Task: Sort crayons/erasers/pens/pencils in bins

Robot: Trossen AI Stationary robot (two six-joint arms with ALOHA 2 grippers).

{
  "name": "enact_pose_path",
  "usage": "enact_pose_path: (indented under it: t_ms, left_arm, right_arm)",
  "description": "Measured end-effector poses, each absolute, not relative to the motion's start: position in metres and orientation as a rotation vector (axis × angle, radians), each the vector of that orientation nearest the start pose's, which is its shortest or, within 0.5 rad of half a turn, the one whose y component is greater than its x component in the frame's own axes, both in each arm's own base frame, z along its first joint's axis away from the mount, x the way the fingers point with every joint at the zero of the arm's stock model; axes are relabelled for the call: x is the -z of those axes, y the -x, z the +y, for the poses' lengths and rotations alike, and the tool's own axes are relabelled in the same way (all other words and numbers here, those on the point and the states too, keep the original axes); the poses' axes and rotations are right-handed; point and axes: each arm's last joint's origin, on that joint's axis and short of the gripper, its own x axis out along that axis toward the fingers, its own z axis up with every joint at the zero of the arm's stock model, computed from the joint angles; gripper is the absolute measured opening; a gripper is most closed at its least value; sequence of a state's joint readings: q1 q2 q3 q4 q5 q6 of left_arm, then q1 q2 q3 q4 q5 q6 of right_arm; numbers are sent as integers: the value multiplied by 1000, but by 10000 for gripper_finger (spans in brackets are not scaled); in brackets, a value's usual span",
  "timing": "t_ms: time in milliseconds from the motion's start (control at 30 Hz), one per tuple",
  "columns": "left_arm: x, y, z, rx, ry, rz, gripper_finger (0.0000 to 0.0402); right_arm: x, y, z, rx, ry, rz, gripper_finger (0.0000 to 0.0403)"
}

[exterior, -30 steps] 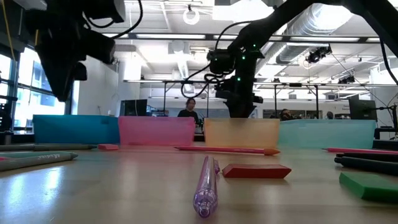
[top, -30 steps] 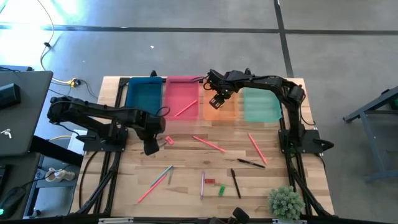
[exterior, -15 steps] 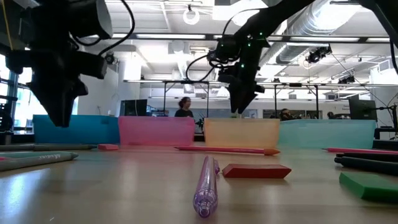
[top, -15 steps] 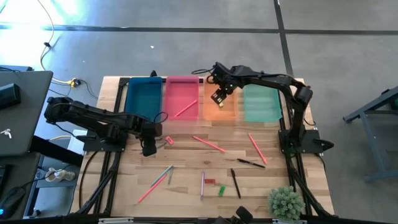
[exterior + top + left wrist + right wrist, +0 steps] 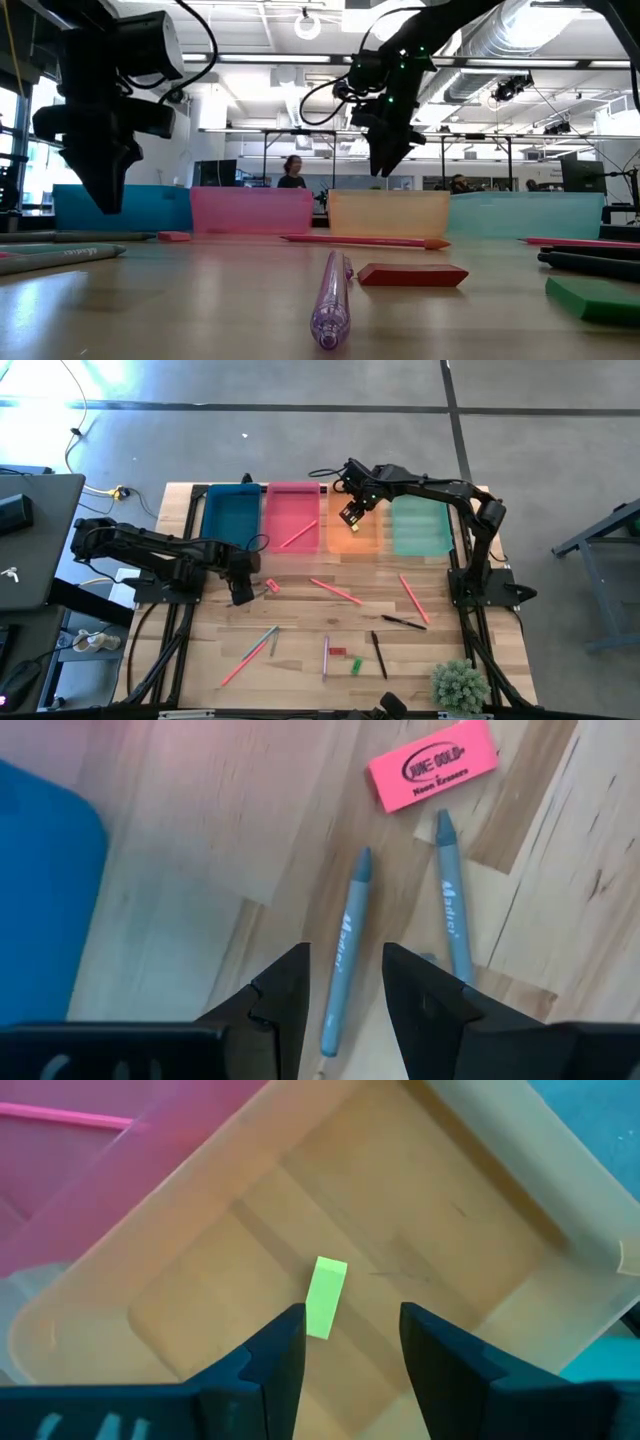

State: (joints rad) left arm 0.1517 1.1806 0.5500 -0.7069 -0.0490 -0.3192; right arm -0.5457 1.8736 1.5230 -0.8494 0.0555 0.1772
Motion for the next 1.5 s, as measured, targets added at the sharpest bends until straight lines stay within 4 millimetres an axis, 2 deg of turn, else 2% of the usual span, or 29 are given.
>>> enact_pose_path:
  t_ms: [600, 767, 1000, 1267, 1500]
  left_arm:
    - [-131, -188, 31, -386, 325, 1397, 114]
    - [-129, -189, 32, -397, 325, 1411, 83]
    - [-128, -189, 32, -406, 320, 1407, 10]
    - [-131, -188, 32, -413, 333, 1381, 14]
    - [-151, -183, 31, -454, 389, 1254, 3]
  right_arm:
    - [-238, -328, -201, 635, -451, 1136, 156]
    - [-239, -325, -199, 632, -452, 1156, 156]
    - [-264, -316, -195, 636, -436, 1081, 156]
    - [-290, -302, -187, 623, -411, 1036, 156]
    - [-304, -291, -180, 623, -410, 1030, 156]
